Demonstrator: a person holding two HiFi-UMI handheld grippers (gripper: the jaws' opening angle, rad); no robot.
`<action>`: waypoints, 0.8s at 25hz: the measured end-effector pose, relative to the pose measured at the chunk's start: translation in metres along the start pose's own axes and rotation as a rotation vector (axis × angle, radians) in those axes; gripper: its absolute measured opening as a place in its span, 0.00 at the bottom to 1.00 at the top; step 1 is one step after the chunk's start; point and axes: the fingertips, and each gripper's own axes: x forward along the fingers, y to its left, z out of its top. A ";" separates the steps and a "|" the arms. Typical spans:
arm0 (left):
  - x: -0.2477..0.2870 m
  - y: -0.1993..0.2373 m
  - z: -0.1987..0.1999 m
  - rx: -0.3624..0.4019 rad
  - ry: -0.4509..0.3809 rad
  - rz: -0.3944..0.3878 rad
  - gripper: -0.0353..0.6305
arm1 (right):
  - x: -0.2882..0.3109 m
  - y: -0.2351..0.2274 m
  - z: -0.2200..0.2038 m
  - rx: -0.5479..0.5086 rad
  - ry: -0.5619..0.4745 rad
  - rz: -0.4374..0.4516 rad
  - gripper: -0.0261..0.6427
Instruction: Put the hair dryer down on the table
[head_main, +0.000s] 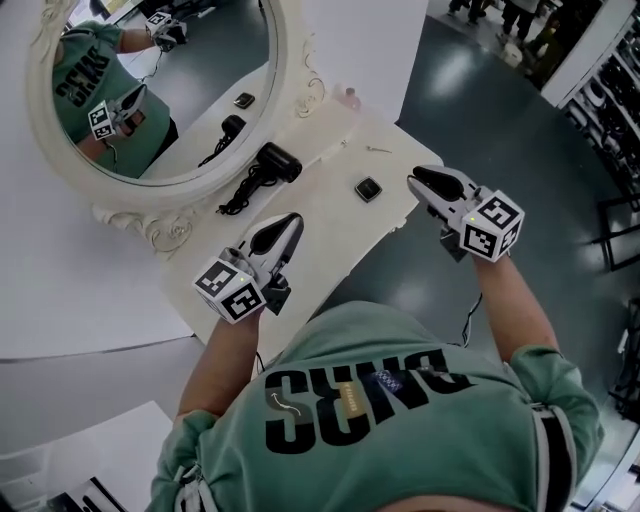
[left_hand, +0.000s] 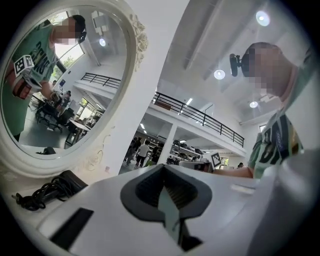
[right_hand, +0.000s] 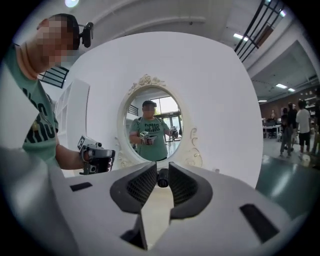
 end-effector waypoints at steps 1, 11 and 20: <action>0.002 -0.003 0.000 0.010 0.003 -0.001 0.07 | -0.007 0.000 -0.004 0.014 -0.009 -0.014 0.13; 0.011 -0.017 -0.005 0.056 0.016 -0.002 0.07 | -0.039 0.012 -0.043 0.138 -0.068 -0.036 0.03; 0.006 -0.021 -0.021 0.051 0.031 0.008 0.07 | -0.040 0.022 -0.047 0.147 -0.052 -0.032 0.03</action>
